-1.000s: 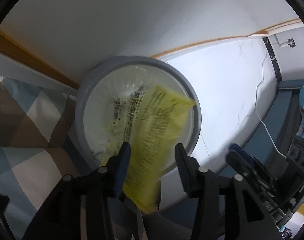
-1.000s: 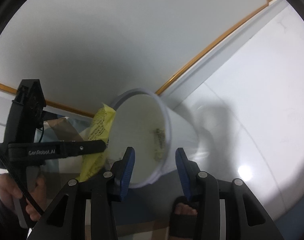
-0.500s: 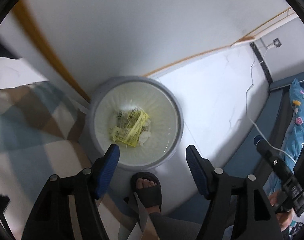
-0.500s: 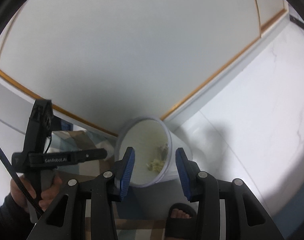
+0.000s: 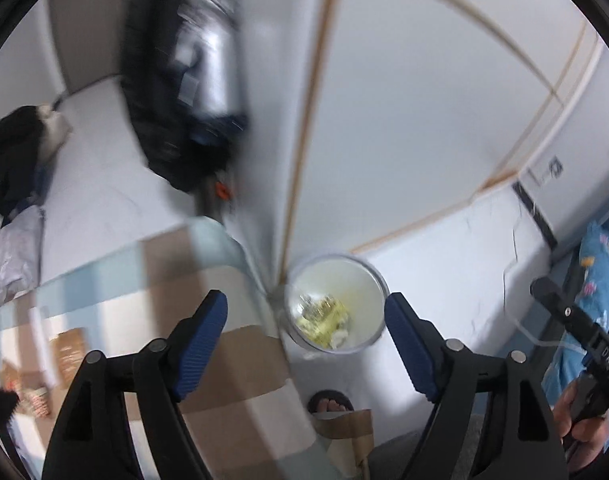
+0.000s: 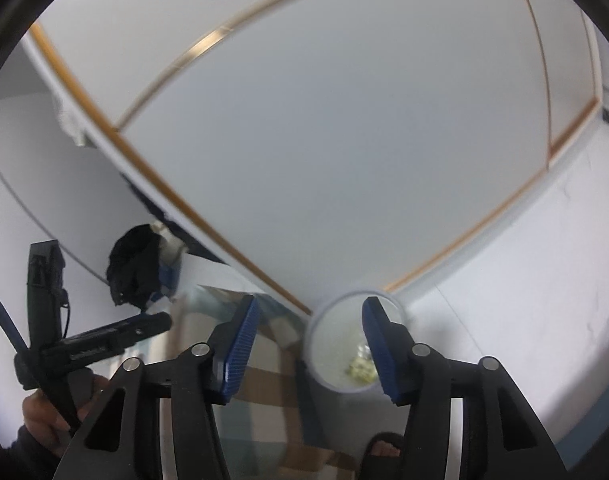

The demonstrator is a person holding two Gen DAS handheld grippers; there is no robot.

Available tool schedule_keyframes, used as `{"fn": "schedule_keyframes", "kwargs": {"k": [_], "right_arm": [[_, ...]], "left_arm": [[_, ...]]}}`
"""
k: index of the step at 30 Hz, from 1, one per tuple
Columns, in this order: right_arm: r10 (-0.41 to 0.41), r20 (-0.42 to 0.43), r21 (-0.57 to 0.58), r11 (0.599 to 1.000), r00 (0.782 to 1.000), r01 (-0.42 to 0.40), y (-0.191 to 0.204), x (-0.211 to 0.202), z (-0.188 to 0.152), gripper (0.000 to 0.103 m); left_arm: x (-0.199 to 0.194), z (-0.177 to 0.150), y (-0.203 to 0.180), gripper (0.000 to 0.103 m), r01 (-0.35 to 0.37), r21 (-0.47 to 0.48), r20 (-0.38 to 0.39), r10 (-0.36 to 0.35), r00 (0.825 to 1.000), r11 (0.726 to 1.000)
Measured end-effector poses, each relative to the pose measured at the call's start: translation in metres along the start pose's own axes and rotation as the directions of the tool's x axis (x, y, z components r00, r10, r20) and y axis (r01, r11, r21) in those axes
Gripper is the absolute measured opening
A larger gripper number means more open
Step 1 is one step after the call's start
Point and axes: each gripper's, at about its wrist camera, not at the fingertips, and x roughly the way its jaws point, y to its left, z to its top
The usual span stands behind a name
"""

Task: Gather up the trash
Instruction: 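Move both tools back over the table toward the brown packets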

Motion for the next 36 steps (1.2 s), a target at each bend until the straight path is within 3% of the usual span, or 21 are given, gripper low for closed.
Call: {"fn": "schedule_keyframes", "kwargs": {"k": [5,11,15,20,24,28,32,36], "right_arm": [[0.039,0.043,-0.09,0.995,0.998,-0.035,0.051,-0.025,0.002,0.057],[0.098,0.079,-0.19,0.978,0.992,-0.082,0.116,-0.047,-0.004,0.068],[0.137,0.076,-0.266,0.957,0.988,-0.113,0.165,-0.048,-0.021,0.069],[0.175,0.08,-0.339,0.931,0.981,-0.138,0.207,-0.046,-0.041,0.082],[0.198,0.058,-0.398,0.904,0.979,-0.159,0.242,-0.034,-0.061,0.083],[0.205,0.021,-0.423,0.889,0.978,-0.178,0.264,-0.022,-0.081,0.083],[0.205,-0.014,-0.447,0.874,0.979,-0.189,0.286,-0.001,-0.099,0.083],[0.181,-0.038,-0.483,0.858,0.983,-0.177,0.308,0.023,-0.115,0.083]], "left_arm": [[-0.062,-0.006,0.036,0.085,-0.05,-0.048,0.158,0.057,0.986,0.998],[-0.108,-0.02,0.078,0.087,-0.074,-0.139,0.252,0.107,0.962,0.988],[-0.138,-0.039,0.098,0.094,-0.106,-0.185,0.319,0.161,0.934,0.977],[-0.154,-0.062,0.129,0.099,-0.132,-0.237,0.377,0.216,0.901,0.963],[-0.163,-0.078,0.156,0.102,-0.148,-0.289,0.404,0.261,0.877,0.946],[-0.163,-0.089,0.183,0.102,-0.165,-0.337,0.402,0.3,0.865,0.927],[-0.163,-0.106,0.221,0.102,-0.162,-0.399,0.396,0.329,0.857,0.902],[-0.15,-0.118,0.255,0.102,-0.168,-0.484,0.36,0.371,0.856,0.859]]}}
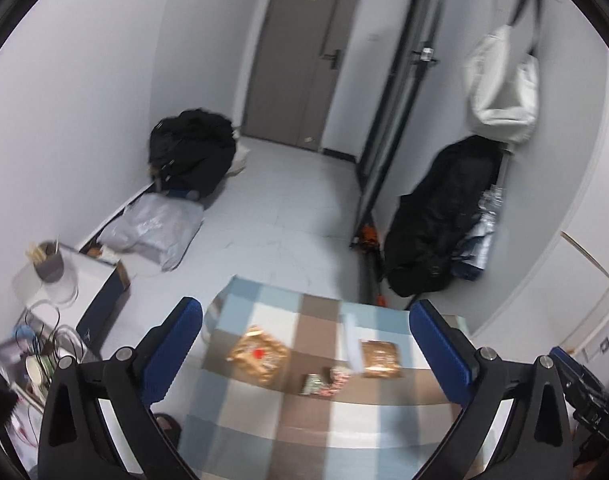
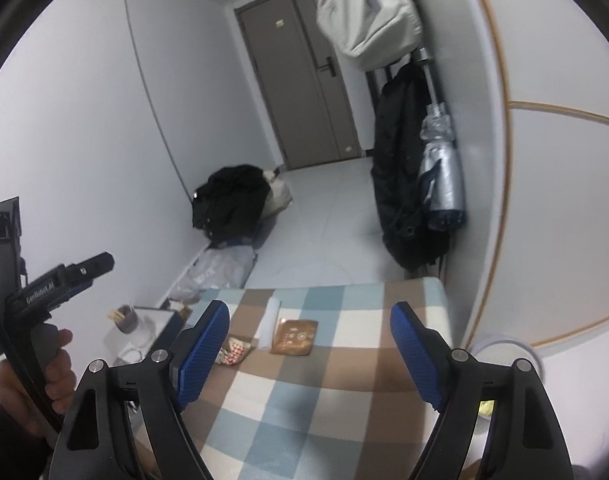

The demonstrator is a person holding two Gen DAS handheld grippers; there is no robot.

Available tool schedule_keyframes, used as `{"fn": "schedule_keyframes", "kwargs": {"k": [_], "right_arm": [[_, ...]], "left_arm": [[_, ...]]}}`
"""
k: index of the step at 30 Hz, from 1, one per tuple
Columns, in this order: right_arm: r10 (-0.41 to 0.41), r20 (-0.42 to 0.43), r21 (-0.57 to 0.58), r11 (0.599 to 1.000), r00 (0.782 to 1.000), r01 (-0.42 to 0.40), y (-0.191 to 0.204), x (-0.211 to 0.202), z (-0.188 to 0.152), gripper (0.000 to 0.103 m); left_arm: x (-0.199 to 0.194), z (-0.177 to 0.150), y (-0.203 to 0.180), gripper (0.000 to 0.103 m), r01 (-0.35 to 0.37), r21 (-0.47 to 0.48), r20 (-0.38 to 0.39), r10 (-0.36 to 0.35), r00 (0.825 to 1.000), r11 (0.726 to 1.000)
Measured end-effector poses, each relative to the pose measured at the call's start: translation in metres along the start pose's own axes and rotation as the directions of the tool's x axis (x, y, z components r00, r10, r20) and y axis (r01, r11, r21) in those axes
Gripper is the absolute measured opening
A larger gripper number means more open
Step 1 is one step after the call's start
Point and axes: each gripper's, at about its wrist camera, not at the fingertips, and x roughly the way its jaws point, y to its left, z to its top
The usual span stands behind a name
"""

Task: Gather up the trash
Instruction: 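Move both tools back over the table toward the brown packets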

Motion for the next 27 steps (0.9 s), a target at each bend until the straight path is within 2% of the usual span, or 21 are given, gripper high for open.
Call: {"fn": "schedule_keyframes", "kwargs": {"k": [4,10,19,27], "right_arm": [[-0.007,-0.055,-0.031,1.0,0.998,0.005,0.014,0.027,-0.005,0.083],[-0.009,-0.155,-0.052,0.999,0.988,0.001,0.028,0.07,-0.013,0.083],[0.06,-0.306,-0.053,0.995,0.95,-0.08,0.063,0.143,-0.038,0.082],[0.12,-0.38,0.01,0.992,0.917,-0.126,0.078,0.183,-0.056,0.071]], "left_arm": [[0.016,-0.009,0.018,0.102,-0.046,0.006,-0.005,0.046,0.999,0.999],[0.036,-0.019,0.045,0.102,-0.055,-0.03,-0.056,0.053,0.997,0.998],[0.049,-0.018,0.073,0.102,-0.098,-0.051,-0.112,0.092,0.989,0.994],[0.053,-0.019,0.078,0.102,-0.094,-0.03,-0.147,0.089,0.985,0.995]]}}
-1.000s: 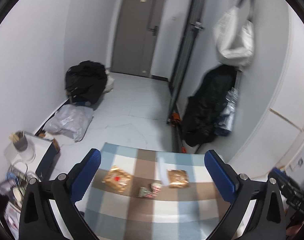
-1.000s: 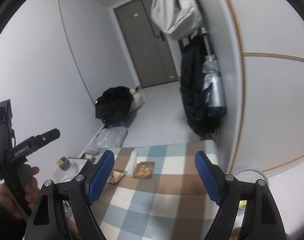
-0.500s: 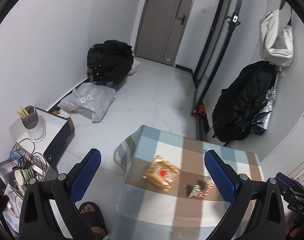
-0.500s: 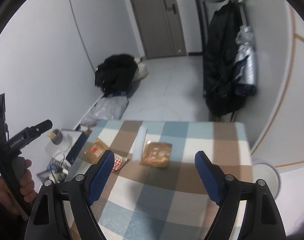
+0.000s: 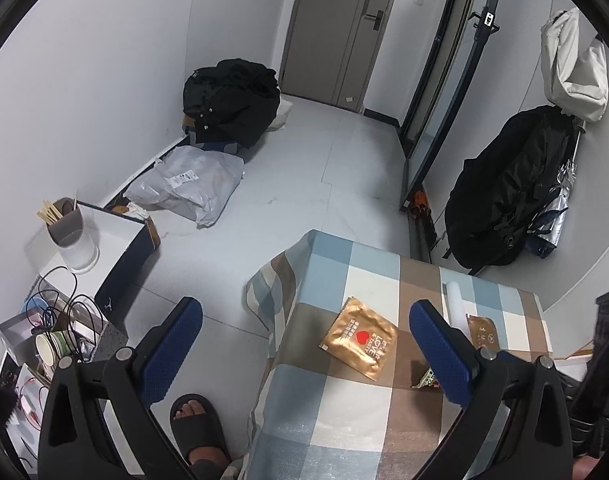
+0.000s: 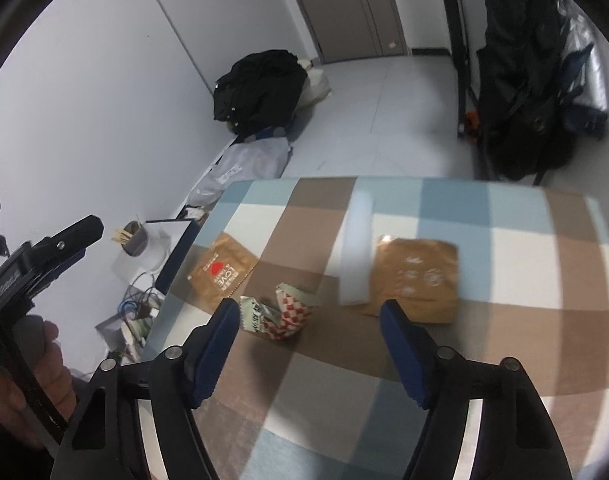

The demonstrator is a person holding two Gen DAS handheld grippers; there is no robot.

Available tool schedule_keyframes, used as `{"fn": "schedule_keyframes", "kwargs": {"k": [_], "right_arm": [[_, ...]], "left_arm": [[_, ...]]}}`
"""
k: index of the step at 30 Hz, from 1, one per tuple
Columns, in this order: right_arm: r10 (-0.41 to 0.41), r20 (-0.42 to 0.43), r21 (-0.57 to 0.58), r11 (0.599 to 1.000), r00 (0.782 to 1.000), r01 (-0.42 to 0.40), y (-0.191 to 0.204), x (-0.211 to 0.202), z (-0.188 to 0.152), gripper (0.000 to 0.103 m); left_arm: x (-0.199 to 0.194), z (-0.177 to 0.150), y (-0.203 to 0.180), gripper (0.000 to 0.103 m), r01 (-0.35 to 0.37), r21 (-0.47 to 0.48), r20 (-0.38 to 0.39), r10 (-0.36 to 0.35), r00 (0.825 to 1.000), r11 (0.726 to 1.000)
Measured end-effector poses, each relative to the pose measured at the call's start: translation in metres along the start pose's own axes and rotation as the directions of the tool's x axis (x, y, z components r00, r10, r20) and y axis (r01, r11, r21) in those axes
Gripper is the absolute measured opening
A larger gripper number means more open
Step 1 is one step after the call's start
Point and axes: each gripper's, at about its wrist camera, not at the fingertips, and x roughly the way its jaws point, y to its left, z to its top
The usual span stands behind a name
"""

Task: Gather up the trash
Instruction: 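Move both tools back over the table toward the brown packets, then grasp the red-white wrapper with the right gripper while the left gripper grasps the gold LOVE packet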

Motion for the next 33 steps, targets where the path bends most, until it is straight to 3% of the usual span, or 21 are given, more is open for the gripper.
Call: {"fn": "schedule_keyframes", "kwargs": {"k": [2,12,14,25,33], "right_arm": [[0.015,-0.022,0.02,1.0,1.0,-0.014,0.0,0.01,0.001,0.063],[0.032,-0.073,0.138,0.99,0.997,-0.022,-0.007,0.038,0.002,0.041],[0.049,-0.082,0.149,0.988,0.995,-0.037,-0.009,0.039,0.002,0.028],[0.073,-0.066,0.143,0.988,0.995,-0.062,-0.015,0.027,-0.003,0.016],[0.075,-0.04,0.136,0.988,0.996,-0.069,-0.024,-0.001,-0.011,0.016]], "left_arm": [[0.001,0.001,0.003,0.102,0.007,-0.01,-0.011,-0.007,1.0,1.0],[0.007,0.006,0.015,0.102,-0.001,-0.035,-0.031,0.0,1.0,0.999],[0.01,0.007,0.015,0.102,-0.006,-0.036,-0.038,0.004,0.999,0.999],[0.022,0.003,0.014,0.102,0.014,0.007,-0.104,-0.013,0.994,1.0],[0.031,0.002,-0.006,0.102,0.073,0.171,-0.178,-0.042,0.983,0.983]]}}
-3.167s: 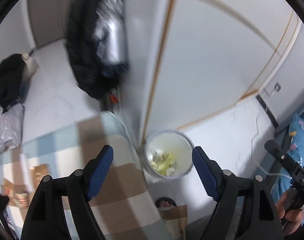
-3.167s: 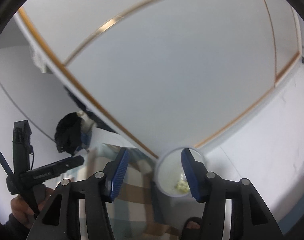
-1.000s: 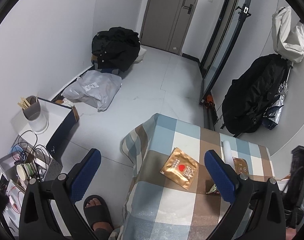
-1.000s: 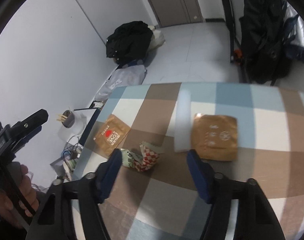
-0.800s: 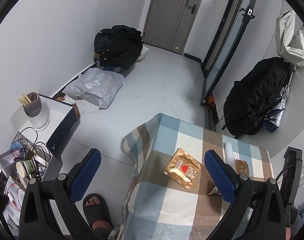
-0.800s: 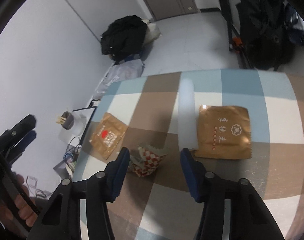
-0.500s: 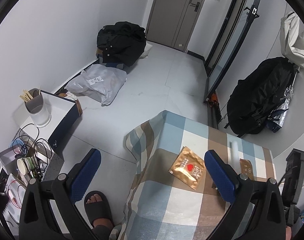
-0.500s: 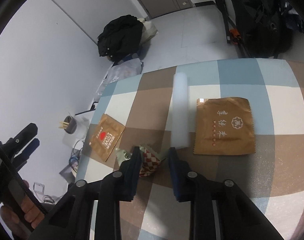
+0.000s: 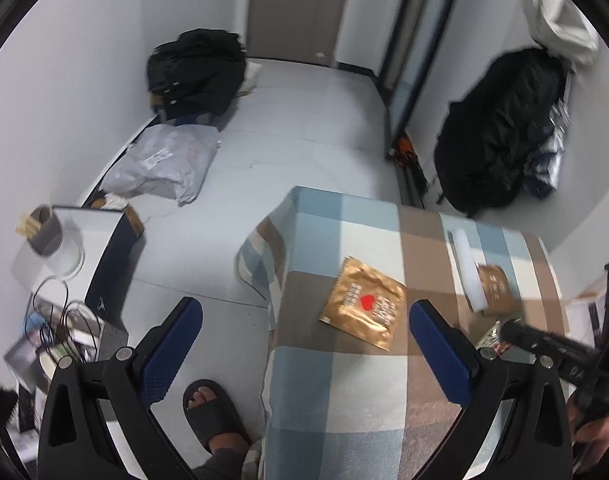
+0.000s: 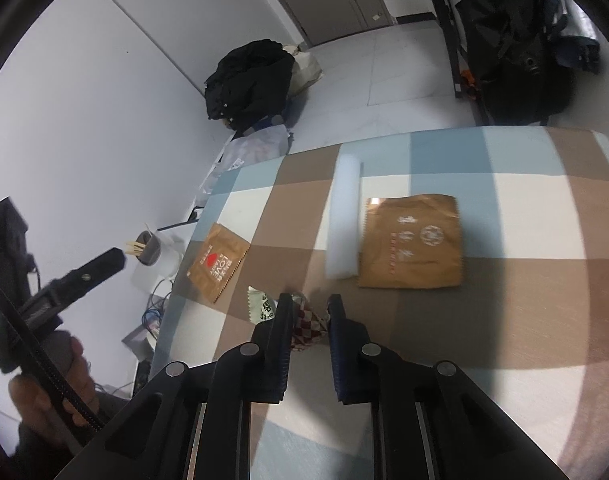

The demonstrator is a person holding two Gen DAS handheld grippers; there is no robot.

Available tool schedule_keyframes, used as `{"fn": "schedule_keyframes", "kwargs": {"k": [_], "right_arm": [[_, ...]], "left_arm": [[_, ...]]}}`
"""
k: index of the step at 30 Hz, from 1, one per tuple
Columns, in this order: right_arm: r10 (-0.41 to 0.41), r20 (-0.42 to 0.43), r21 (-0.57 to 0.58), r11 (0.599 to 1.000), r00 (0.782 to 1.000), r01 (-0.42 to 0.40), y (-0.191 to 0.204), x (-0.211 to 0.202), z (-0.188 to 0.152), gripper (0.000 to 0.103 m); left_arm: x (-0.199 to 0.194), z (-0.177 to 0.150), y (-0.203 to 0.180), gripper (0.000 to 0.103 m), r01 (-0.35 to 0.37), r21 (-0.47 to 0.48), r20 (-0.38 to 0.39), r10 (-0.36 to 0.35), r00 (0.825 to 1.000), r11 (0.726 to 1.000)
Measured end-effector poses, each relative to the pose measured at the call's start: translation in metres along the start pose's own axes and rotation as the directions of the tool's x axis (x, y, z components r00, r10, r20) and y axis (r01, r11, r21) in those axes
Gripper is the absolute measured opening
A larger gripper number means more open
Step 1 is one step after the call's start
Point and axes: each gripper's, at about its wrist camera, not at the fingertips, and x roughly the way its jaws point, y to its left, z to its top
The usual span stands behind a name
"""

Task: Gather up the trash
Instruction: 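Grasp the red-white wrapper with the right gripper while the left gripper grasps the gold LOVE packet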

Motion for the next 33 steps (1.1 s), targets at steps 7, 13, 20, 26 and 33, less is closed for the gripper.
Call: {"fn": "schedule_keyframes", "kwargs": {"k": [7,13,20,26,33], "right_arm": [[-0.014,0.014,-0.011,1.0,1.0,0.014,-0.011,-0.027,-0.018,0.016],[-0.02,0.039,-0.018,1.0,0.999,0.021,-0.025,-0.051,-0.031,0.016],[-0.018,0.077,0.015,1.0,0.997,0.017,-0.044,-0.058,-0.04,0.016],[0.002,0.095,-0.008,1.0,0.995,-0.002,-0.047,-0.066,-0.045,0.016],[0.022,0.115,-0.017,1.0,0.993,-0.021,-0.049,-0.074,-0.05,0.016]], "left_arm": [[0.029,0.008,-0.029,0.102,0.096,0.146,-0.138,-0.076,0.988,0.985],[0.063,0.009,-0.047,0.101,0.035,0.248,-0.238,0.025,0.971,0.968],[0.075,0.007,-0.047,0.101,-0.025,0.308,-0.265,0.111,0.958,0.951],[0.078,0.007,-0.05,0.101,0.013,0.324,-0.279,0.082,0.957,0.946],[0.075,0.007,-0.058,0.089,0.073,0.362,-0.264,0.027,0.964,0.929]]}}
